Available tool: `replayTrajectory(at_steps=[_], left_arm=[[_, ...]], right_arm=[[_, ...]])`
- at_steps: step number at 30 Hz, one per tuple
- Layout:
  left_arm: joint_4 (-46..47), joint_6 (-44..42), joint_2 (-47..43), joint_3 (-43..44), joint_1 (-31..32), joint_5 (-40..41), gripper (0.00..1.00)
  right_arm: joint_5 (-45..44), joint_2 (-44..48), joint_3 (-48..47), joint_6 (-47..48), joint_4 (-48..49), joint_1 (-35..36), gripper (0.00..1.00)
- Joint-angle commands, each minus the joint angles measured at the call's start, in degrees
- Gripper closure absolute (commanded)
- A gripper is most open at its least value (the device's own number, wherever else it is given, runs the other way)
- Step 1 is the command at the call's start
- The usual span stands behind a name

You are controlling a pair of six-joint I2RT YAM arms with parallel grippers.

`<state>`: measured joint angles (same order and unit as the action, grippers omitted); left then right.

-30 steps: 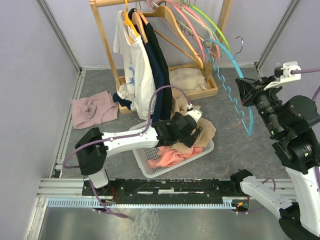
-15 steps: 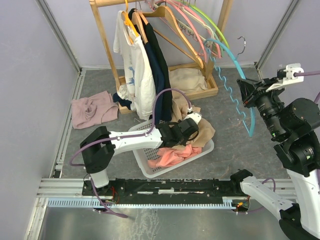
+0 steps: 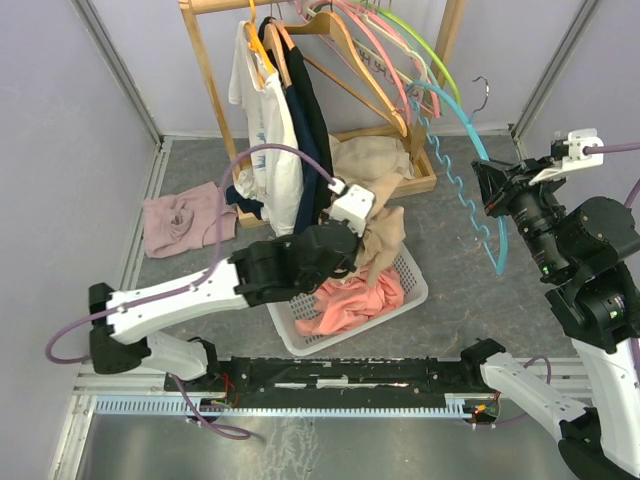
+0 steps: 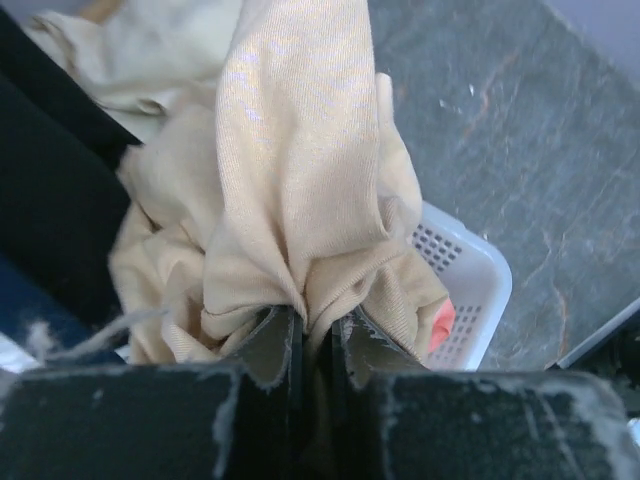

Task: Remove the t-shirt from the hanger
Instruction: Place the T-shirt in the bin.

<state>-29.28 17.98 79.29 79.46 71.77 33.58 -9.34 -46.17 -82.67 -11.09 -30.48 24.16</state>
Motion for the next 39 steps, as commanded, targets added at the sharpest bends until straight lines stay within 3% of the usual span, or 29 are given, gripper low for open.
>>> replayTrajectory(at_steps=[1, 13, 26, 39], left_arm=[[0.8, -5.1, -6.7, 3.6, 1.4, 9.2, 0.97], [-5.3, -4.7, -9.9, 9.2, 1.8, 1.0, 0.97], [7.7, -15.0, -15.1, 11.5, 2.1, 9.8, 0.97], [14.2, -21.5, -15.8, 17.2, 2.1, 7.7, 0.97]], right_arm=[[-0.2, 0.8, -0.3, -1.0, 3.6, 0.1, 0.99], [0.0, 0.5, -1.1, -1.3, 2.8, 0.2, 0.99], [0.3, -0.9, -2.7, -0.8, 2.6, 0.2, 0.99], [-0.1, -1.9, -2.8, -0.3, 2.9, 0.1, 0.99]])
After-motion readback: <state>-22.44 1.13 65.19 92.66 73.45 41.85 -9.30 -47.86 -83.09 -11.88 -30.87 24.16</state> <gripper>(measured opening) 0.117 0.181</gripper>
